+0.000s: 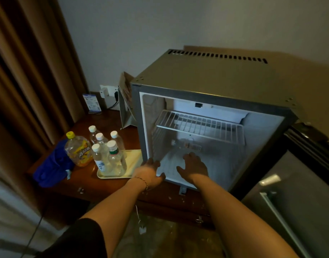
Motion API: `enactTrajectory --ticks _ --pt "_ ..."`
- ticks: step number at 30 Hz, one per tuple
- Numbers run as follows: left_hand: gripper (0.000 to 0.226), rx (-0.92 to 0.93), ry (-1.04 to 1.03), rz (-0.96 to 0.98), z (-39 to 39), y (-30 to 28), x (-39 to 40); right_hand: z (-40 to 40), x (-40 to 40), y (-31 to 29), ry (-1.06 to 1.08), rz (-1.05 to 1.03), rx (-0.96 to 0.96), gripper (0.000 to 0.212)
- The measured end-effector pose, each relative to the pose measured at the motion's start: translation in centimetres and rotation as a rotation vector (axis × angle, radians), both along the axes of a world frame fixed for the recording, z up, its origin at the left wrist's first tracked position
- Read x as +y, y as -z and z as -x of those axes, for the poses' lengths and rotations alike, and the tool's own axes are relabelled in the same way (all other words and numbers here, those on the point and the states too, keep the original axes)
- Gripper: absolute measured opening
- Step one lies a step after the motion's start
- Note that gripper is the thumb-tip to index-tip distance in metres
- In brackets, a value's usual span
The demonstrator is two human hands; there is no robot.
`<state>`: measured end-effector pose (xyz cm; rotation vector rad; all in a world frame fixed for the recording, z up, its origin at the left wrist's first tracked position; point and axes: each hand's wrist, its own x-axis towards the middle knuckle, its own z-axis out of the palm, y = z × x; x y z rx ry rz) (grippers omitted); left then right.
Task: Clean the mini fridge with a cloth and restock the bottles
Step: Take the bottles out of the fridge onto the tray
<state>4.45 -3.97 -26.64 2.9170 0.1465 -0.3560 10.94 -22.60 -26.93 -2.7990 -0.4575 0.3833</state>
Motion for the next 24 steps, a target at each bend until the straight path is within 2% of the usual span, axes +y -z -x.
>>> enactTrajectory --ticks 3,10,14,16,20,24 --pt "0.057 -0.008 0.046 0.009 -2.0 1.3 -1.0 -1.6 0.7 2.0 -0.019 0.001 -0.08 0.064" --pt "0.057 -0.198 0.083 0.141 -5.8 5.7 -1.9 -6.2 0.0 7.1 0.03 -0.048 -0.239 0.07" --pt "0.059 -0.233 0.082 0.193 -7.9 8.1 -2.5 -8.2 -0.6 8.2 0.059 -0.013 -0.313 0.059" --pt "0.06 -0.213 0.089 0.181 -8.9 9.3 -2.7 -9.6 -1.0 8.7 0.11 -0.016 -0.326 0.056" --pt "0.061 -0.217 0.107 0.142 -10.0 11.6 -2.6 -11.8 -1.1 9.9 0.122 -0.016 -0.339 0.068" --pt "0.06 -0.237 0.089 0.116 -10.1 12.1 -2.1 -12.8 -1.1 10.3 0.101 0.03 -0.395 0.071"
